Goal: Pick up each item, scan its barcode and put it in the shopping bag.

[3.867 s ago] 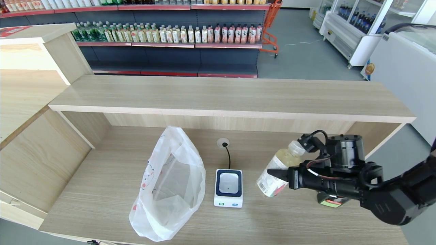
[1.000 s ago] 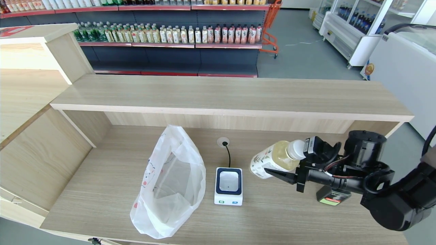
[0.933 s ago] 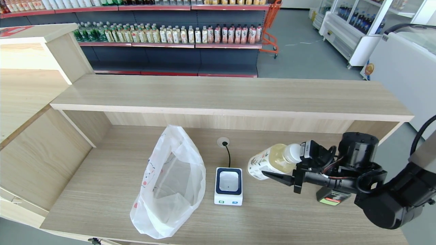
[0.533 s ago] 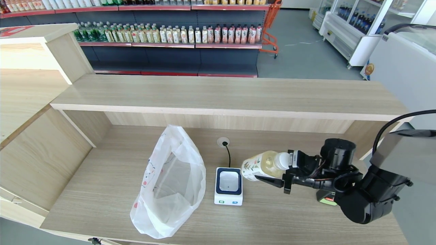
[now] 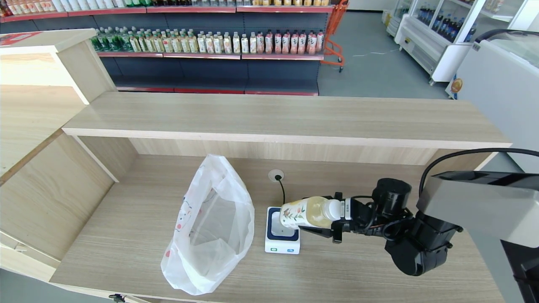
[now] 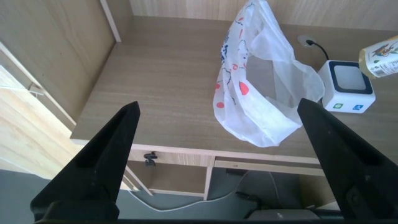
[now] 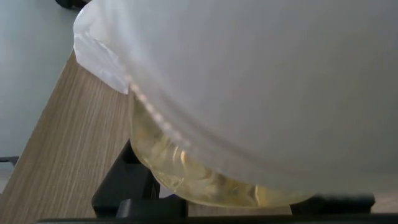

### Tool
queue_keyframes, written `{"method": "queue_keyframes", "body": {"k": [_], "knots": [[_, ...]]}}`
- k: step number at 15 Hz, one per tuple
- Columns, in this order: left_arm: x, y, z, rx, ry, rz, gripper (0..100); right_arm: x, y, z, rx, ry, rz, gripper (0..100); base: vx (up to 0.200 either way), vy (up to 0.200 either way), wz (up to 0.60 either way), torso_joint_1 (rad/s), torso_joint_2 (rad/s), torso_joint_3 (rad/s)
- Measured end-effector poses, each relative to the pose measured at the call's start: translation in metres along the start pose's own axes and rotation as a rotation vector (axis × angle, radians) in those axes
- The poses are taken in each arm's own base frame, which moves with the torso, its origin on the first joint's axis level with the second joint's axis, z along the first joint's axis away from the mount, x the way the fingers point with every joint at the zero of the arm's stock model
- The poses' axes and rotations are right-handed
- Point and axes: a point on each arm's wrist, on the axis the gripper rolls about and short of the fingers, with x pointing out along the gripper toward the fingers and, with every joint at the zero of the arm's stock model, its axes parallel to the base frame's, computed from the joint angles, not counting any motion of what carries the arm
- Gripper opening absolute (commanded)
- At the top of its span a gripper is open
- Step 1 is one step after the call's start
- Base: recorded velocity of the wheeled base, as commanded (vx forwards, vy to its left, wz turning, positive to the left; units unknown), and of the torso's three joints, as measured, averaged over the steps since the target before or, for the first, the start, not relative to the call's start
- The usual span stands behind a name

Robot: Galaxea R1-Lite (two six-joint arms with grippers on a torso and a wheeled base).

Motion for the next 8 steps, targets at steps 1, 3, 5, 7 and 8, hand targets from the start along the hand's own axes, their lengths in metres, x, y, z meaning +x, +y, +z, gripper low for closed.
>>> {"method": "queue_keyframes", "body": {"k": [1, 3, 5, 7, 8], "knots": [[0.000, 0.000, 0.000, 0.000, 0.000, 0.000, 100, 0.001, 0.000, -0.003, -0.005, 0.000, 0.000, 0, 0.000, 0.000, 0.00, 0.000, 0.00, 0.000], [0.000, 0.000, 0.000, 0.000, 0.000, 0.000, 100, 0.004, -0.001, -0.008, -0.027, -0.005, 0.000, 0, 0.000, 0.000, 0.00, 0.000, 0.00, 0.000], [0.000, 0.000, 0.000, 0.000, 0.000, 0.000, 100, 0.006, -0.002, -0.013, -0.051, -0.008, 0.001, 0, 0.000, 0.000, 0.00, 0.000, 0.00, 0.000], [0.000, 0.000, 0.000, 0.000, 0.000, 0.000, 100, 0.007, -0.002, -0.017, -0.082, -0.013, 0.004, 0, 0.000, 0.000, 0.00, 0.000, 0.00, 0.000], [0.000, 0.000, 0.000, 0.000, 0.000, 0.000, 100, 0.007, -0.003, -0.020, -0.103, -0.024, 0.010, 0, 0.000, 0.000, 0.00, 0.000, 0.00, 0.000]]}}
